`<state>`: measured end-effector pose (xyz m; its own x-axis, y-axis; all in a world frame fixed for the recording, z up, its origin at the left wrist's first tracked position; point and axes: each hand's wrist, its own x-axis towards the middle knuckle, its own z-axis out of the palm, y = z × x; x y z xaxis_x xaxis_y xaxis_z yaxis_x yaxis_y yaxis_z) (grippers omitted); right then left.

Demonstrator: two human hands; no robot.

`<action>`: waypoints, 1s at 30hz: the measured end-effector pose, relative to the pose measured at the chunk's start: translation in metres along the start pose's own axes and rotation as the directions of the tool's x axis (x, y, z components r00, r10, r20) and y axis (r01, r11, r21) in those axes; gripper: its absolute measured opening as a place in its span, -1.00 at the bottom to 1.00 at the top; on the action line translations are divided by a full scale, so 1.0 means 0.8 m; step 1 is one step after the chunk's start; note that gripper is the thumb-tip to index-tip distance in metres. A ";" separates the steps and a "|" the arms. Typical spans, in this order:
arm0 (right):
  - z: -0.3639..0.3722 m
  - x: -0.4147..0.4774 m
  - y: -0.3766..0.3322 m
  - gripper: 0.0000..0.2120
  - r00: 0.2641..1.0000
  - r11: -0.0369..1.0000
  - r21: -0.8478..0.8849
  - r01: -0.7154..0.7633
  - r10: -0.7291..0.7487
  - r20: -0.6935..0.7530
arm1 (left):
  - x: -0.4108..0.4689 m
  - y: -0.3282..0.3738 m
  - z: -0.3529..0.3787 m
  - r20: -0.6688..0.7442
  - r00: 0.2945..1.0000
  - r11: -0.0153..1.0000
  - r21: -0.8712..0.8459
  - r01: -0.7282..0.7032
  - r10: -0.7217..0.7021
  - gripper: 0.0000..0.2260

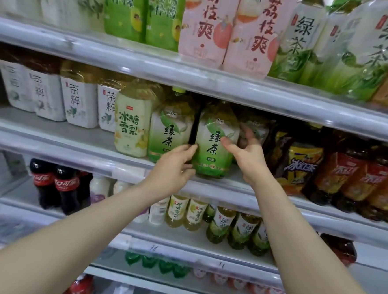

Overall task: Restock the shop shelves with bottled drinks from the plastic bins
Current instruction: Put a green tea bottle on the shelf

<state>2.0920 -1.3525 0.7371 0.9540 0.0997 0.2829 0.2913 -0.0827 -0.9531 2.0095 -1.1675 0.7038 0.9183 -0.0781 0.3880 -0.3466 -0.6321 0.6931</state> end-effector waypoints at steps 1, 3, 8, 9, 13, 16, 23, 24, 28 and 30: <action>0.000 0.001 0.002 -0.33 1.000 1.000 0.008 -0.006 0.006 0.003 | -0.002 -0.002 0.001 0.005 1.000 1.000 0.008 -0.007 0.007 -0.42; -0.001 0.000 0.004 -0.29 1.000 1.000 0.012 -0.011 0.011 0.015 | -0.004 -0.005 0.003 -0.004 1.000 0.999 0.027 -0.024 0.024 -0.43; -0.007 -0.015 0.004 -0.06 0.998 1.000 -0.003 -0.027 0.027 0.065 | -0.008 -0.012 0.005 -0.049 0.997 0.996 0.070 -0.058 0.062 -0.47; -0.007 -0.018 0.003 0.00 0.998 1.000 -0.014 -0.021 0.022 0.065 | -0.008 -0.013 0.005 -0.047 0.997 0.996 0.065 -0.061 0.064 -0.47; -0.003 -0.025 -0.001 -0.08 0.999 0.999 -0.050 -0.010 0.013 0.044 | -0.010 -0.015 0.004 -0.045 0.998 0.999 0.030 -0.045 0.047 -0.46; -0.003 -0.027 -0.001 -0.19 0.999 0.998 -0.064 -0.017 0.020 0.047 | -0.012 -0.016 0.003 -0.033 0.998 0.999 -0.001 -0.050 0.050 -0.46; 0.002 -0.035 -0.009 -0.27 0.998 0.991 -0.130 -0.022 0.029 0.053 | -0.013 -0.020 0.000 0.003 0.997 0.997 0.013 -0.071 0.071 -0.45; 0.005 -0.038 -0.010 -0.30 0.999 0.990 -0.139 -0.019 0.025 0.040 | -0.014 -0.021 0.000 0.002 0.998 0.997 0.016 -0.069 0.069 -0.46; 0.016 -0.054 -0.005 -0.40 0.999 0.977 -0.215 -0.019 0.011 -0.039 | -0.027 -0.022 -0.007 0.035 0.998 0.999 -0.017 -0.043 0.043 -0.46; 0.021 -0.067 -0.001 -0.42 0.997 0.963 -0.268 -0.025 0.004 -0.076 | -0.039 -0.025 -0.012 0.051 0.998 0.999 -0.049 -0.023 0.025 -0.46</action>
<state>2.0390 -1.3410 0.7211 0.9579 0.0237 0.2862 0.2763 -0.3479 -0.8959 1.9862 -1.1452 0.6835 0.9179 -0.1332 0.3737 -0.3762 -0.5915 0.7131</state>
